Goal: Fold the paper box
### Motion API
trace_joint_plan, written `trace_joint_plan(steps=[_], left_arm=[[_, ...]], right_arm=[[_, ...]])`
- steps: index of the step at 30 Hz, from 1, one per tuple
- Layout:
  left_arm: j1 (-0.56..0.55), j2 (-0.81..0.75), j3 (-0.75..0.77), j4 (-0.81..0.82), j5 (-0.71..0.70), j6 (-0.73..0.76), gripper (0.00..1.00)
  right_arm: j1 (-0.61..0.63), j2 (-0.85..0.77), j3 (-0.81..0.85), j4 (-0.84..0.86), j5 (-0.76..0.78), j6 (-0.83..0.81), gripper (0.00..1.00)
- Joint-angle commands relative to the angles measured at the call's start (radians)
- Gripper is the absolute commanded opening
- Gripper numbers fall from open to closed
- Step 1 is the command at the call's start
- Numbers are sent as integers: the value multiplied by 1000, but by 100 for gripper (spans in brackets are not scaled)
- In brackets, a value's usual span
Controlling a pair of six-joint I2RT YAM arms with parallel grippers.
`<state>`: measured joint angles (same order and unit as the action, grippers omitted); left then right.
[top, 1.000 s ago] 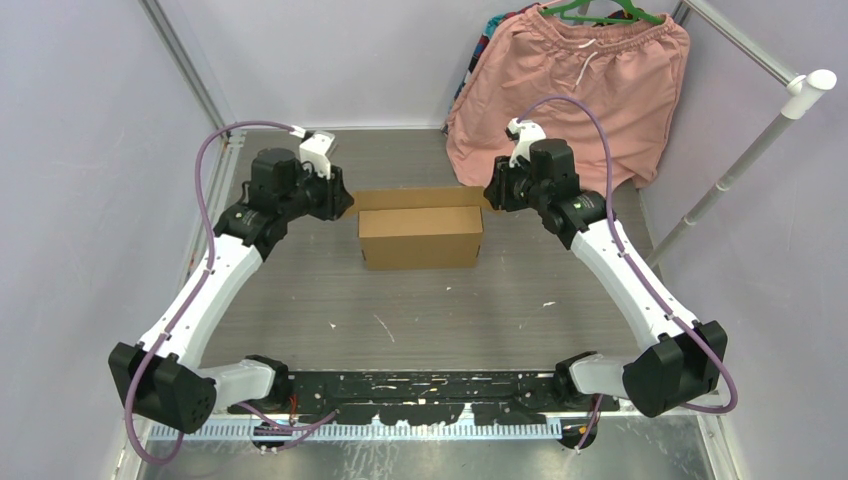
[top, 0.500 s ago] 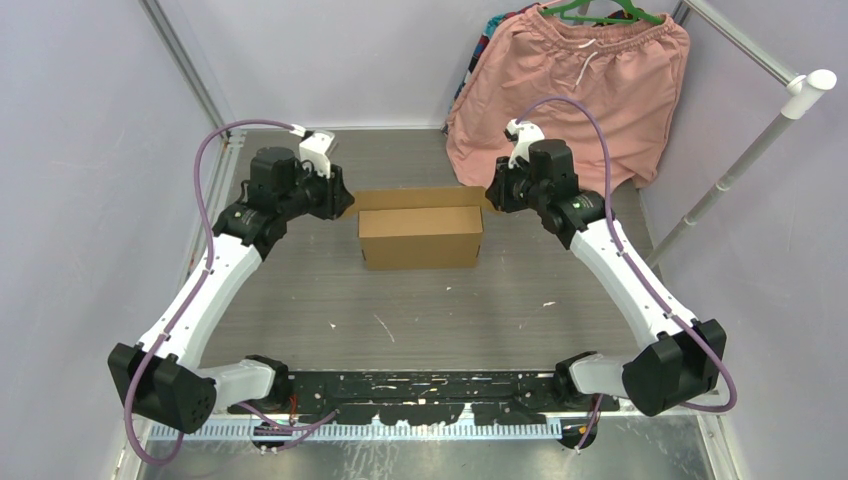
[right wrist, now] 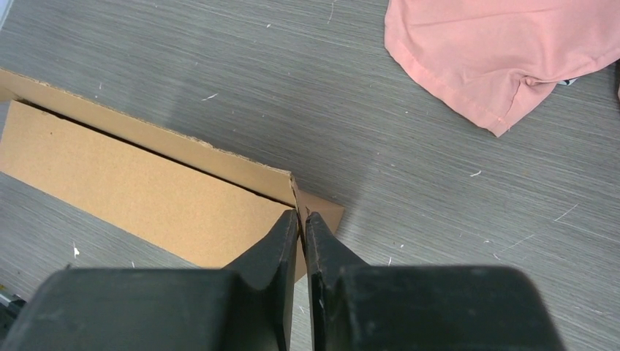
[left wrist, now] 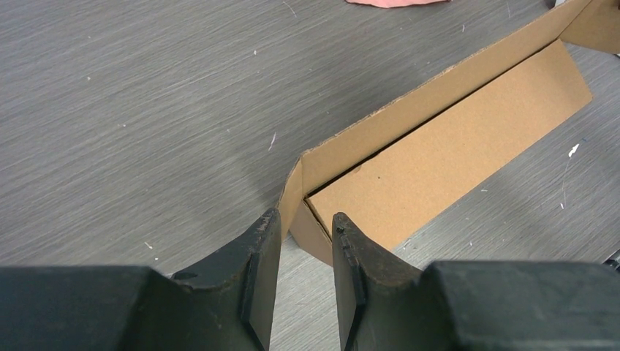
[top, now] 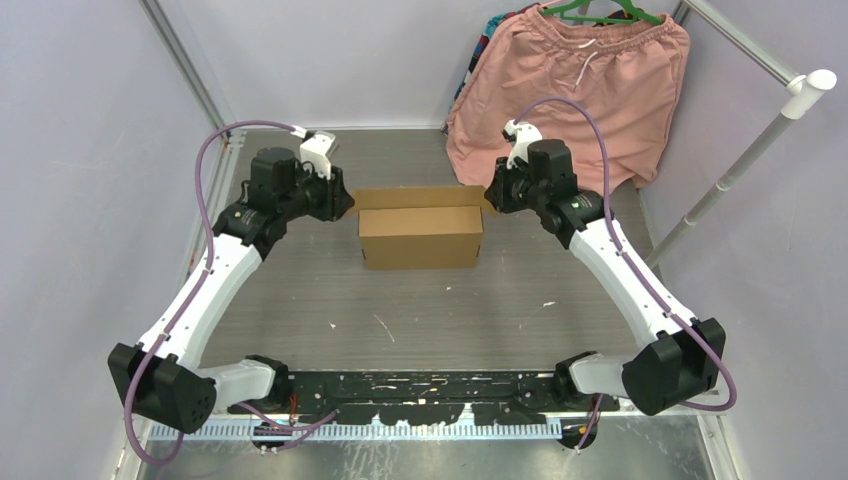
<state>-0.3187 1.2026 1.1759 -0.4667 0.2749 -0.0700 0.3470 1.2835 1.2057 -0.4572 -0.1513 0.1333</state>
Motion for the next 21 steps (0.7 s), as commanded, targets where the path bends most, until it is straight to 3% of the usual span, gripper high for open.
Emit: trace_joint_plan(steps=[1,13,21], left_arm=[[1,-9,46,10,25,10,33],[1,-14,54,-6,-20,32,34],[1,-23,64,1,-37,51,51]], right_arm=[[-2,-10,11,10,-5,-8,15],[0,-14,12,4,-8,-9,14],[-1,-13,14,0,-13,-8,14]])
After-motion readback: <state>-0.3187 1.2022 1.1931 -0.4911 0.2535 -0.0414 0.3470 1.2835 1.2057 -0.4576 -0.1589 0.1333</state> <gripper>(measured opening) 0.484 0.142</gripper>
